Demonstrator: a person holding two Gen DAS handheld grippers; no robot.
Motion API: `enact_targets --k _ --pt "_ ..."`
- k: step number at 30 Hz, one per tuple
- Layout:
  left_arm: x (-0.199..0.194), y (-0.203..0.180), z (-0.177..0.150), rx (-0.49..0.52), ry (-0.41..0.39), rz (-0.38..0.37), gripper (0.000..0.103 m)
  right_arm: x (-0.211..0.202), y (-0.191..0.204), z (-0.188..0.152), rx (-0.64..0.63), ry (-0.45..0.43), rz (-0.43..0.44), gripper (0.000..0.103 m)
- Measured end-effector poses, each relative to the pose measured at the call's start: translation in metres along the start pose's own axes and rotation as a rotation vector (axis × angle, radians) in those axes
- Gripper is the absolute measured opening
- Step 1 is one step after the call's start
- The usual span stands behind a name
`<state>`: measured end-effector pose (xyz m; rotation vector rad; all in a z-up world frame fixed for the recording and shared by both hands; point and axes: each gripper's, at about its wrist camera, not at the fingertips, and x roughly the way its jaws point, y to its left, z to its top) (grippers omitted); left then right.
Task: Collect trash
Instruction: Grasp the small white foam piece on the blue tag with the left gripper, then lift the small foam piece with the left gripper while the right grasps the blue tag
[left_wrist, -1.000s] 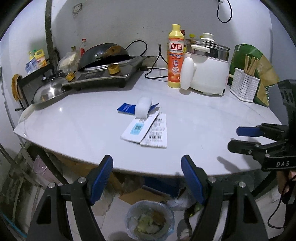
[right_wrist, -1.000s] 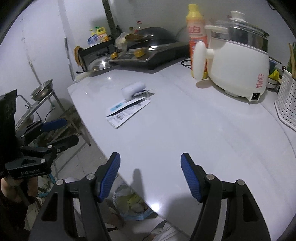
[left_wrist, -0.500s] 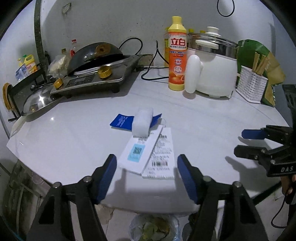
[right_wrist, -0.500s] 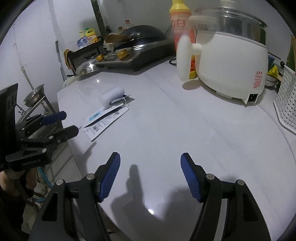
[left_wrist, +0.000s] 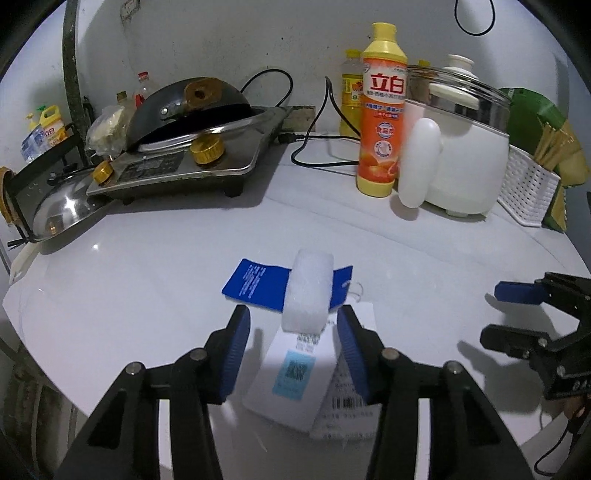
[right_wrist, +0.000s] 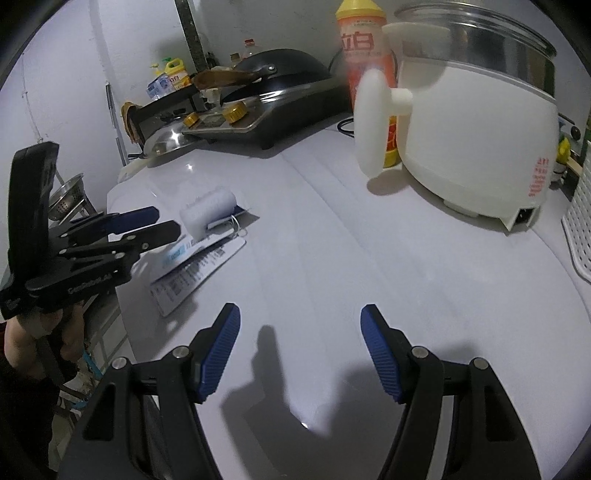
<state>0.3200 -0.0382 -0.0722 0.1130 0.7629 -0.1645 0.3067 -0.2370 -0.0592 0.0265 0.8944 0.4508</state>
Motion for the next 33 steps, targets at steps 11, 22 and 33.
enact_targets --k 11,22,33 --pt "0.020 0.000 0.008 0.011 0.005 -0.031 0.049 0.006 0.002 0.000 0.012 0.010 0.001 0.066" --pt "0.008 0.004 0.000 -0.030 -0.028 -0.070 0.027 0.008 0.005 0.002 0.001 0.025 -0.024 0.066" --pt "-0.035 0.050 -0.013 -0.109 -0.100 -0.043 0.027 0.021 0.039 0.018 -0.063 0.036 -0.009 0.066"
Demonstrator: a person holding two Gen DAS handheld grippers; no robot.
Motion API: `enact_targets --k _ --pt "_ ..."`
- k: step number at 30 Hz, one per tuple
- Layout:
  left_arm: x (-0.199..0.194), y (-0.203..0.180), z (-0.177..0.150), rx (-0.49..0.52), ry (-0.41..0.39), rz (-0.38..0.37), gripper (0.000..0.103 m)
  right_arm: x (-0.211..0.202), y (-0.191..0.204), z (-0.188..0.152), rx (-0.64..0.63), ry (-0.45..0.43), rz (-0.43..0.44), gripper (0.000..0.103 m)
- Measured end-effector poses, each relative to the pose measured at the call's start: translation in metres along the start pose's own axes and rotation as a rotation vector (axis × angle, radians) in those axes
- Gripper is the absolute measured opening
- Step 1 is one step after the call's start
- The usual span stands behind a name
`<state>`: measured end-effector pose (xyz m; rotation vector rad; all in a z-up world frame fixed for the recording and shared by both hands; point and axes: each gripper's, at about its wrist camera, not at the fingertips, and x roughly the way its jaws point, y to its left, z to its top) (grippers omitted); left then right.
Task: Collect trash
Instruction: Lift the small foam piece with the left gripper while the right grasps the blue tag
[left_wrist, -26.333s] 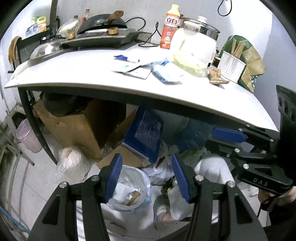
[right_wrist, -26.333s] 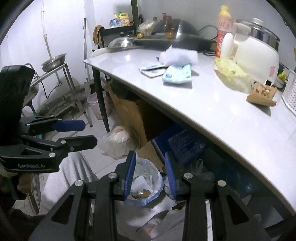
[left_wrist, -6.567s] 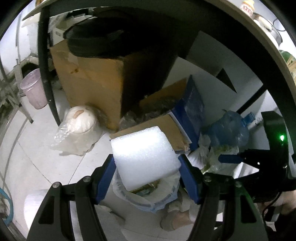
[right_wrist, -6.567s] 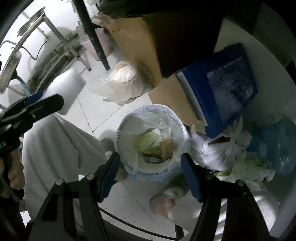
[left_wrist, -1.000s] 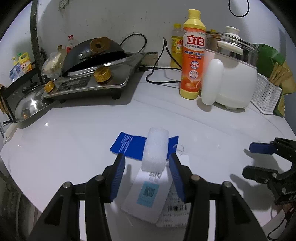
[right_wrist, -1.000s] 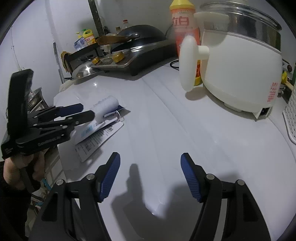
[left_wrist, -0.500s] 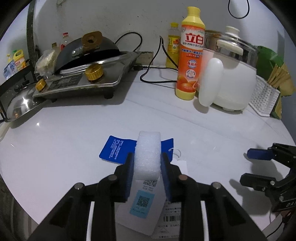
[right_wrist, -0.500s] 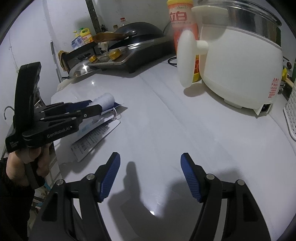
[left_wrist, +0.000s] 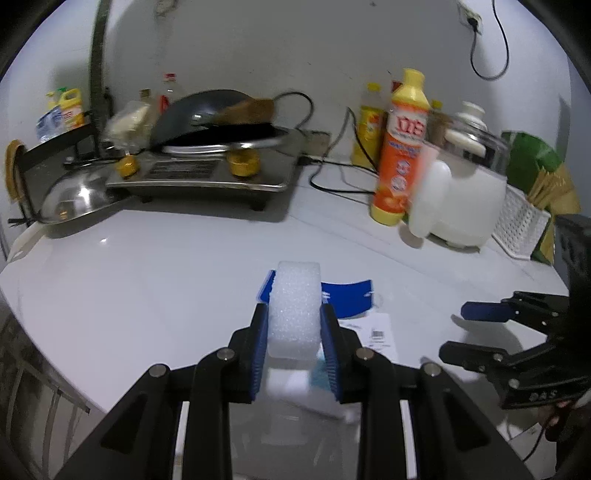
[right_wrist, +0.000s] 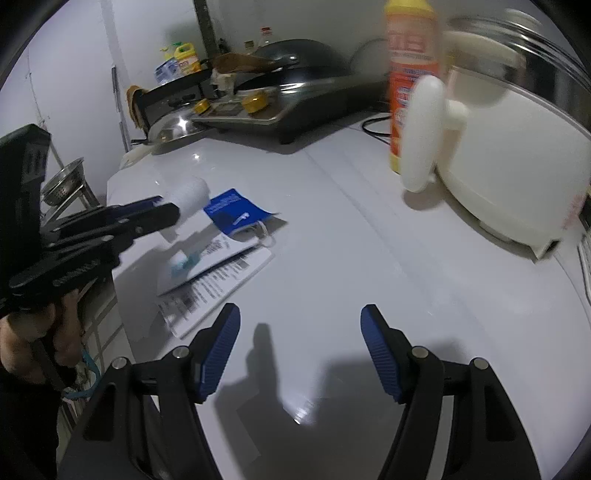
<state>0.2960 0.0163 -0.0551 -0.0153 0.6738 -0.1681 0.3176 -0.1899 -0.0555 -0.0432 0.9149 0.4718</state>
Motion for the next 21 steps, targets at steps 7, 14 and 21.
enact_targets --k 7,14,21 --pt "-0.021 0.035 -0.018 -0.054 -0.008 0.031 0.027 0.019 0.022 0.022 -0.026 0.010 0.022 0.066" --pt "-0.036 0.069 -0.043 -0.121 -0.009 0.062 0.027 0.043 0.034 0.043 -0.015 0.025 0.030 0.066" --pt "-0.041 0.086 -0.056 -0.149 -0.011 0.073 0.027 0.065 0.039 0.056 -0.022 0.045 0.005 0.066"
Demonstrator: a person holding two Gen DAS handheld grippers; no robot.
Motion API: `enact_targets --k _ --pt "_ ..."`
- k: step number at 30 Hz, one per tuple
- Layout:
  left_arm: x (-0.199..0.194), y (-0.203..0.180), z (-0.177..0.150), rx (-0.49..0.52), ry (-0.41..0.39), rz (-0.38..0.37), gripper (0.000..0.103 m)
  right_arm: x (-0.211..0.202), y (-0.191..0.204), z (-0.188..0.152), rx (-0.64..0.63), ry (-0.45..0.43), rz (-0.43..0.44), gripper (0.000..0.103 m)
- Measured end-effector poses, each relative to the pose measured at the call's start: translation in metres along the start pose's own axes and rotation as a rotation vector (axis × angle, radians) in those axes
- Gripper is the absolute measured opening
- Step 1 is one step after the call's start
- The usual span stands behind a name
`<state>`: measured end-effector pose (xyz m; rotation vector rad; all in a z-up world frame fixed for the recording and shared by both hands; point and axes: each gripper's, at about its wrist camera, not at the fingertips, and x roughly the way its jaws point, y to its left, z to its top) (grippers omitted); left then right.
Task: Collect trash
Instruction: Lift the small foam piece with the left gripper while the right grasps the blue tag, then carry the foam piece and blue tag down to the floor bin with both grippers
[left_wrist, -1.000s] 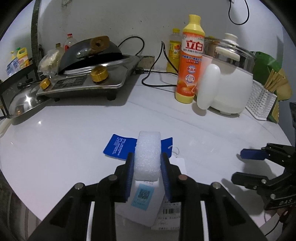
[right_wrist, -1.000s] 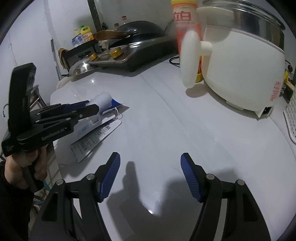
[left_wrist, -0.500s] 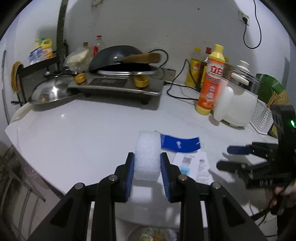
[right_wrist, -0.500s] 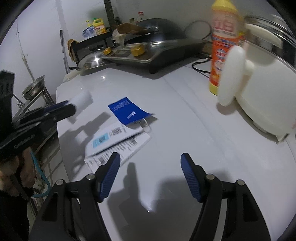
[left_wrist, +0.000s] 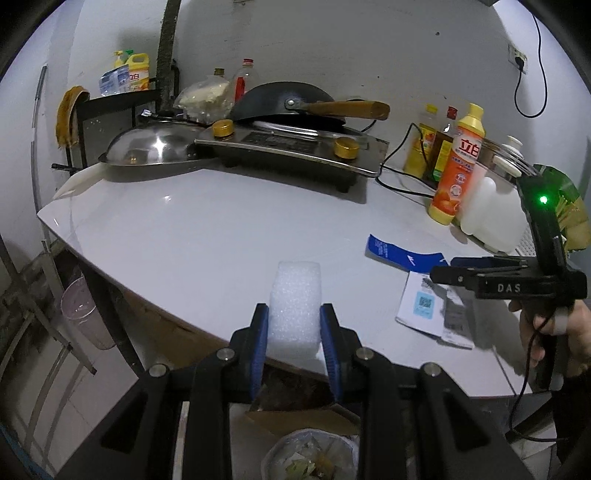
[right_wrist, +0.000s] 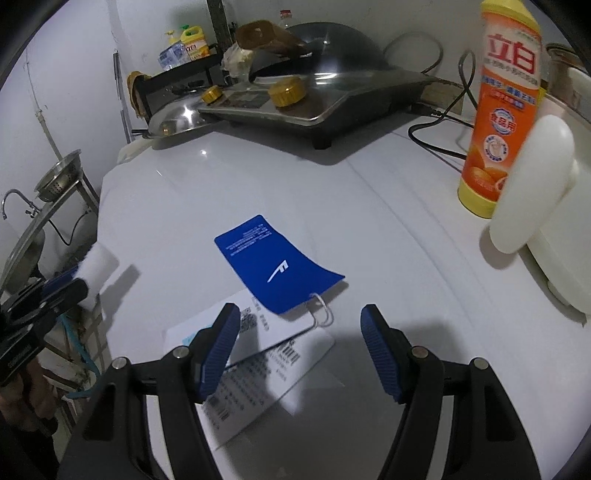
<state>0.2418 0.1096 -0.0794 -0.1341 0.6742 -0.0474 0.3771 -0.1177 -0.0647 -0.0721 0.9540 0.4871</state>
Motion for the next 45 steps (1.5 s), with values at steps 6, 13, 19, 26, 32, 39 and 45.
enact_targets --k 6,13,19,26,32,39,45 --pt "-0.003 0.003 -0.004 -0.018 -0.007 -0.009 0.027 0.007 0.005 0.002 -0.026 0.008 -0.014 0.026" --pt "-0.011 0.002 -0.006 -0.021 -0.018 -0.014 0.027 -0.005 0.015 -0.001 -0.083 -0.035 -0.028 0.006" --pt "-0.025 -0.001 -0.006 -0.019 -0.036 -0.015 0.027 -0.026 0.023 -0.006 -0.105 -0.071 -0.026 0.003" --pt "-0.045 -0.006 -0.008 -0.017 -0.061 -0.021 0.027 -0.057 0.036 -0.009 -0.137 -0.116 -0.033 0.002" --pt "-0.063 -0.008 -0.013 -0.025 -0.077 -0.021 0.027 -0.088 0.050 -0.015 -0.164 -0.164 -0.040 0.001" --pt "-0.085 -0.013 -0.022 -0.025 -0.095 -0.017 0.027 -0.114 0.061 -0.024 -0.175 -0.200 -0.031 0.001" --pt "-0.102 -0.018 -0.030 -0.022 -0.106 -0.017 0.027 -0.139 0.078 -0.036 -0.197 -0.231 -0.021 0.001"
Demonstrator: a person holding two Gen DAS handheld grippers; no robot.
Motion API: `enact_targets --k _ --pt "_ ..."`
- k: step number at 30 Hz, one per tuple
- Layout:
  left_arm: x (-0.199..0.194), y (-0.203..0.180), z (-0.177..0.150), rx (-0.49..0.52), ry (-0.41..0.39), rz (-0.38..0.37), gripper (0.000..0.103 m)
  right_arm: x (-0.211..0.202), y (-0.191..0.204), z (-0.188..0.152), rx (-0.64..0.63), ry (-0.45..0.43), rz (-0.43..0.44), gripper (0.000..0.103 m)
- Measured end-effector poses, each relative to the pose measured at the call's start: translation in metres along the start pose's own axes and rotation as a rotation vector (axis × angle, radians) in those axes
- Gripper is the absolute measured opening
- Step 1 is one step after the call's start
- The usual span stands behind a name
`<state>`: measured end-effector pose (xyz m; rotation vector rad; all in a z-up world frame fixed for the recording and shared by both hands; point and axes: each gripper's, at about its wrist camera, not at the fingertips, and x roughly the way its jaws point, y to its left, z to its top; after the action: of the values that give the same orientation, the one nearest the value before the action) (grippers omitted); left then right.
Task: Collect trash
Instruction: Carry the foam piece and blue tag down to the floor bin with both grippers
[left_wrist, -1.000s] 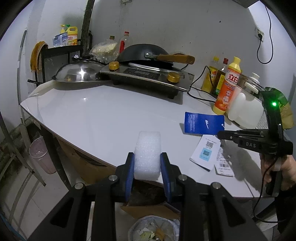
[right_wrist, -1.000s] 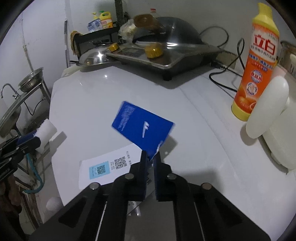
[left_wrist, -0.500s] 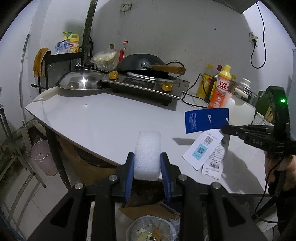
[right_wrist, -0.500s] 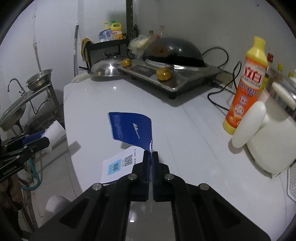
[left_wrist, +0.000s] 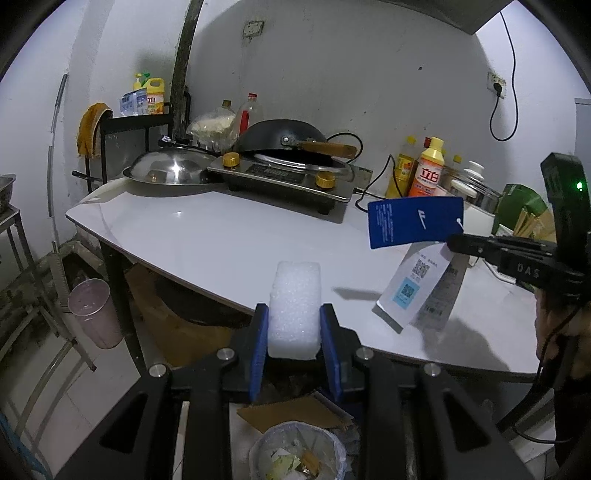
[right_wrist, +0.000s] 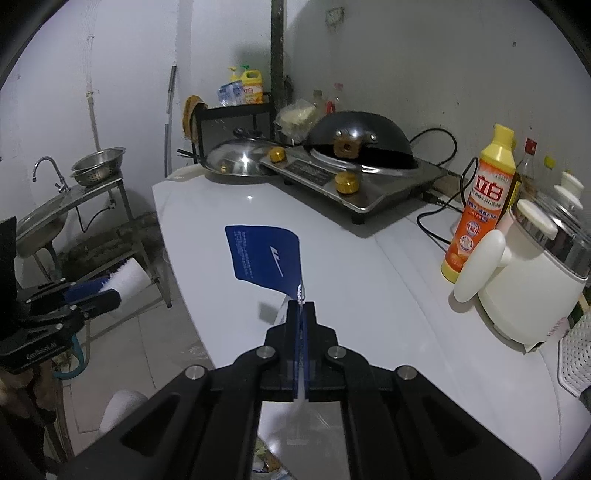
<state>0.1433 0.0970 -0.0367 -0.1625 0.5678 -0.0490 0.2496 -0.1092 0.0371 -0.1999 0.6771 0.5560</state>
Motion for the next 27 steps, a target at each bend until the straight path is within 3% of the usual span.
enact_targets --k 17,27 --pt "-0.045 -0.004 -0.022 -0.003 -0.034 0.003 0.027 -0.060 0.061 -0.014 -0.089 -0.040 0.050 0.001" --pt "-0.062 0.004 -0.043 -0.012 -0.029 0.013 0.027 -0.066 0.095 -0.037 -0.131 -0.007 0.088 0.001"
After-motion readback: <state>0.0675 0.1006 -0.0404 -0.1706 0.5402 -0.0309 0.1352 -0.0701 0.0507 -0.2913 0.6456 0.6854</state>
